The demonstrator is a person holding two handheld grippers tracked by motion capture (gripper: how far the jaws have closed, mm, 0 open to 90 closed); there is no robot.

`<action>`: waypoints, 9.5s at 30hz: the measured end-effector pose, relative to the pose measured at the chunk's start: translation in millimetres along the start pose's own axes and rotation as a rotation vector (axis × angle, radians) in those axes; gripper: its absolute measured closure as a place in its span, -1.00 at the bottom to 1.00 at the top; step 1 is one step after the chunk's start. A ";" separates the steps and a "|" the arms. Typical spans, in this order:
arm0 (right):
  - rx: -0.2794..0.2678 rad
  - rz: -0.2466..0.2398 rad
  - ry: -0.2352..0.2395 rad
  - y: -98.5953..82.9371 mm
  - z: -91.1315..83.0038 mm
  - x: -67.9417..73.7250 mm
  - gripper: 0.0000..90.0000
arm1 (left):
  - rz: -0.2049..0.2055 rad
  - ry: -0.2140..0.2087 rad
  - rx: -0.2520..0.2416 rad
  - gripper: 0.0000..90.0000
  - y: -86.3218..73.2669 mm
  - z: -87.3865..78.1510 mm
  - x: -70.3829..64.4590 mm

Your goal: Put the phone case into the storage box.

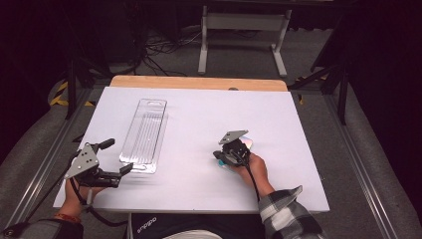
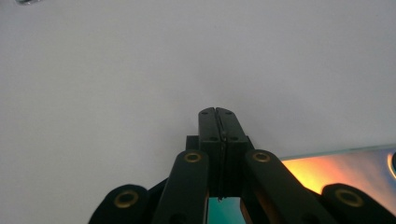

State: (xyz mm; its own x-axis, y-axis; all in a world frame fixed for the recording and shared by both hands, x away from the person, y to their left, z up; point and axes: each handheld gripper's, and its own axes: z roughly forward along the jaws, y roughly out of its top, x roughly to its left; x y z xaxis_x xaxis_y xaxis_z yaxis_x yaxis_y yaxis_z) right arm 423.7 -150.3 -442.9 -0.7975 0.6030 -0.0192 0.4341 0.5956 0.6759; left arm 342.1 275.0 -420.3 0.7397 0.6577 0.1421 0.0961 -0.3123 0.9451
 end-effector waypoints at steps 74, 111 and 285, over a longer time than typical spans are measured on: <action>0.322 0.405 -0.283 7.0 -15.5 -79.3 -0.76 | 0.005 -0.028 0.019 -0.88 -0.8 1.8 -0.4; 0.281 0.471 -0.267 -0.2 -10.1 -86.6 -0.69 | 0.035 -0.031 0.045 -0.85 -1.6 5.0 -2.5; -0.507 0.106 -0.131 253.2 82.4 43.3 -0.61 | -0.010 0.019 0.046 -0.87 -14.3 -14.5 1.1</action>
State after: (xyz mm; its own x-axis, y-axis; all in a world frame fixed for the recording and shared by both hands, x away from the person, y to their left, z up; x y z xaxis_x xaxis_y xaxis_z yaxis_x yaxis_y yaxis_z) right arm 533.6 70.3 -333.3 -0.6873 0.7264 -0.0014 0.2264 0.2160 0.9498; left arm 331.8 290.1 -429.4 0.7259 0.6737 0.1385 0.1346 -0.3367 0.9320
